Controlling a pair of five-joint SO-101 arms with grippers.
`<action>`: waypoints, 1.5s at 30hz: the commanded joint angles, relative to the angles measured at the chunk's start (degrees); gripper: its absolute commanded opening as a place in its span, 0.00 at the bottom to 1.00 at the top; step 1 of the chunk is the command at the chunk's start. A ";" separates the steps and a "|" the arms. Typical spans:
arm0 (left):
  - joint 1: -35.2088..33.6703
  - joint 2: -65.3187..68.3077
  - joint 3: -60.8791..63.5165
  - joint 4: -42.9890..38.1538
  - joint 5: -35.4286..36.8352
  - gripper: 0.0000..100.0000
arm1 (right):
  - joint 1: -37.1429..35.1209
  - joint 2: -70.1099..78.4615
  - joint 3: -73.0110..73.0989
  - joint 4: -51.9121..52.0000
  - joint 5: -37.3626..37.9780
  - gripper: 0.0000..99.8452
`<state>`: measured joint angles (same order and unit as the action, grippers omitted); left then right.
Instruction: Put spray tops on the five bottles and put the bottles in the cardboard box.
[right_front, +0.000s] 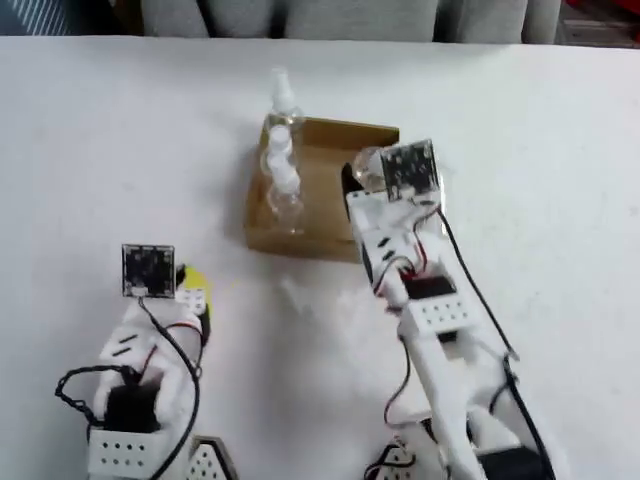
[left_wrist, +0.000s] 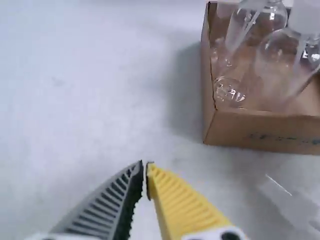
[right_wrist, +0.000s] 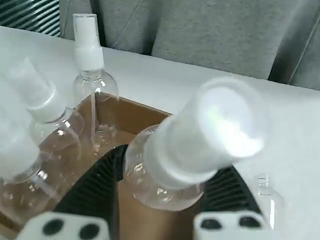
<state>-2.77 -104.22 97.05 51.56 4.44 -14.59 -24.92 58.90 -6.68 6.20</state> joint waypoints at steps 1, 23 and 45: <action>-0.48 -0.57 -0.09 -2.02 -0.53 0.03 | 2.07 7.52 -8.09 -2.86 0.35 0.01; -0.48 -0.57 -0.09 -2.46 -0.53 0.03 | 5.67 39.34 -36.13 -3.21 0.70 0.01; -0.48 -0.57 -0.09 -2.46 -0.62 0.03 | 5.14 41.98 -36.48 -1.63 0.79 0.01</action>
<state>-2.86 -104.22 97.05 51.56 4.44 -9.67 16.84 25.05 -8.88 6.20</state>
